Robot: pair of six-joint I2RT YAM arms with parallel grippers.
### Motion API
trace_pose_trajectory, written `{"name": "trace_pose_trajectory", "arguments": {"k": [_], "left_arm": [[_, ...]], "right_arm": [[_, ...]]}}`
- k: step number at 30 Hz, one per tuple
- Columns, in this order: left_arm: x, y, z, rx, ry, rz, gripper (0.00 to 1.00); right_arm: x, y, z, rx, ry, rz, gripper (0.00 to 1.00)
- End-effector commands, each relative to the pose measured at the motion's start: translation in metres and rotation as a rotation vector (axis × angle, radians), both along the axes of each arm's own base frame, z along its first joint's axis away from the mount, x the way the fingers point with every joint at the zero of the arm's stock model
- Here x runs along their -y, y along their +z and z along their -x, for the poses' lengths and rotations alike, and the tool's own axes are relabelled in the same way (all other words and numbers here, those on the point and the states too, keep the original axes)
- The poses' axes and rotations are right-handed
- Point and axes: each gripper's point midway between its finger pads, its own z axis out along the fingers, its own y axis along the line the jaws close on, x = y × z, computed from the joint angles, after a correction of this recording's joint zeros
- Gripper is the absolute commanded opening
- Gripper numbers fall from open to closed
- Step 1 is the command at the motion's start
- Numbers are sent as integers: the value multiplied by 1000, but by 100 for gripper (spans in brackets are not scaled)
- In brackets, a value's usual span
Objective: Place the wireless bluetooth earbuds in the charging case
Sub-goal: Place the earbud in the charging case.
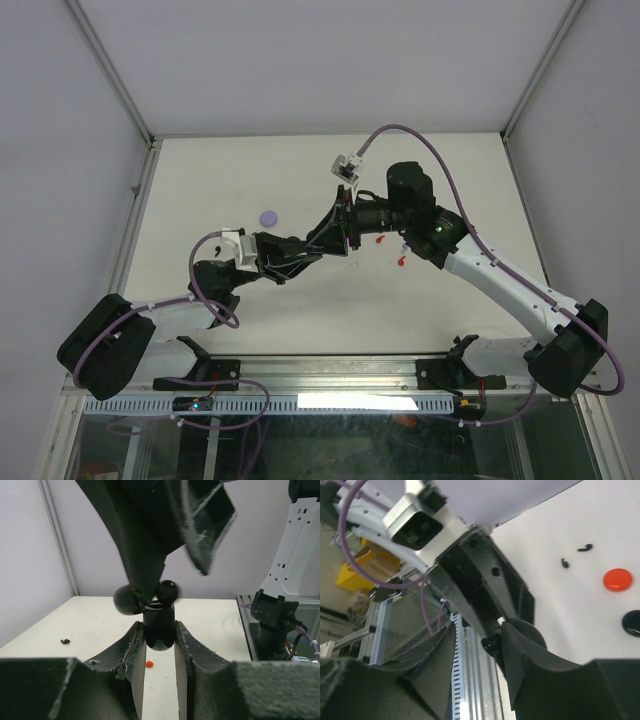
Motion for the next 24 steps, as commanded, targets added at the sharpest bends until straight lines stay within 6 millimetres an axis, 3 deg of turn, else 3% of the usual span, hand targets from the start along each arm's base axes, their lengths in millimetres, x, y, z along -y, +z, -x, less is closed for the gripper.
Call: {"name": "trace_pose_trajectory", "arguments": {"k": [1, 8, 12, 18, 24], "left_arm": [[-6, 49, 43, 233, -135, 109, 0], [-8, 51, 43, 244, -119, 119, 0], [-8, 46, 39, 228, -102, 116, 0], [-18, 37, 16, 158, 38, 159, 0], [-26, 41, 6, 145, 112, 197, 0]], "right_arm": [[-7, 30, 7, 122, 77, -70, 45], [-4, 29, -1, 153, 31, -41, 48], [-1, 41, -6, 188, -20, -55, 50], [12, 55, -12, 230, -106, -41, 51], [27, 48, -17, 216, -202, 25, 56]]}}
